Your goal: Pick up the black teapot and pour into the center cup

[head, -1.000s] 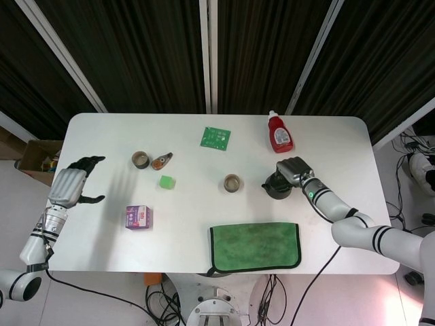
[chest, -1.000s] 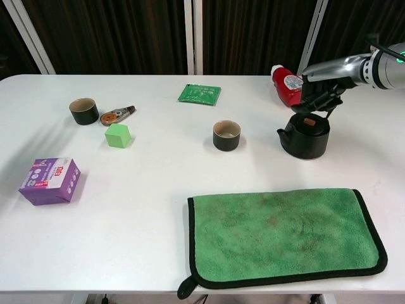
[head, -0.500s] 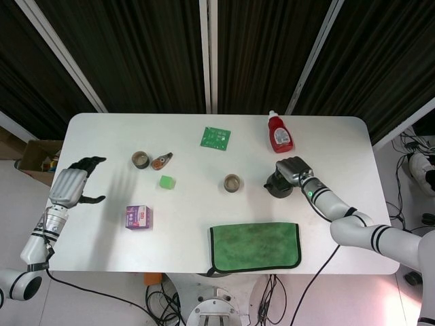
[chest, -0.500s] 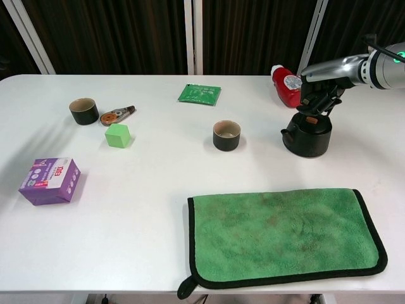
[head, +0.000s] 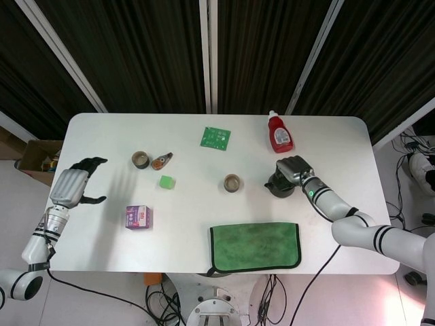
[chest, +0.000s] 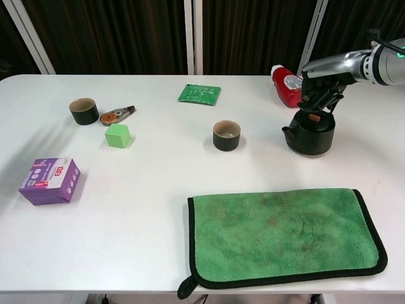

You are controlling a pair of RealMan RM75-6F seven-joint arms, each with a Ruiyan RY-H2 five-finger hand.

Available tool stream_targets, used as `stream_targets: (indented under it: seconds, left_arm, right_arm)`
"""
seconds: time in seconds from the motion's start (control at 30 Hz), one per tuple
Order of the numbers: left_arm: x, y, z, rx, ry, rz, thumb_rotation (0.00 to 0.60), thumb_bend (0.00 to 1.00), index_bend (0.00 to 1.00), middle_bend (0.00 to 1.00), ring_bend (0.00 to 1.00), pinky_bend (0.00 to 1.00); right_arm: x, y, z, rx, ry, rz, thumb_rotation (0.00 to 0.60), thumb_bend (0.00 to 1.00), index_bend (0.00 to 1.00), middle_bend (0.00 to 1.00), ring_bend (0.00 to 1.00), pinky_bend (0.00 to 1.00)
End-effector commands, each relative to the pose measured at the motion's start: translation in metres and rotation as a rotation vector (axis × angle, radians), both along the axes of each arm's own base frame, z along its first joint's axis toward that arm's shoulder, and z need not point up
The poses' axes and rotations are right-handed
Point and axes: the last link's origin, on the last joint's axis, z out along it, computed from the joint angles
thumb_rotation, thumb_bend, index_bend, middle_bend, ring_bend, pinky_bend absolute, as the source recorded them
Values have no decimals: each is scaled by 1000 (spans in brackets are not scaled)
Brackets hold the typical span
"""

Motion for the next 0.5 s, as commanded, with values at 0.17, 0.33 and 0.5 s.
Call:
stream_targets:
  seconds: [0.17, 0.33, 0.5]
  left_arm:
    - [-1, 0, 1, 3, 0, 2, 600, 0, 184, 163, 153, 281]
    - [-2, -1, 0, 2, -5, 5, 600, 0, 185, 163, 153, 280]
    - [-2, -1, -1, 1, -8, 5, 600, 0, 187, 163, 153, 281]
  right_arm:
    - [5, 0, 3, -5, -20, 4, 583, 642, 984, 957, 861, 554]
    - [15, 0, 7, -6, -55, 11, 586, 643, 995, 964, 869, 565]
    - [27, -1, 12, -21, -77, 47, 586, 648, 1000, 979, 880, 581]
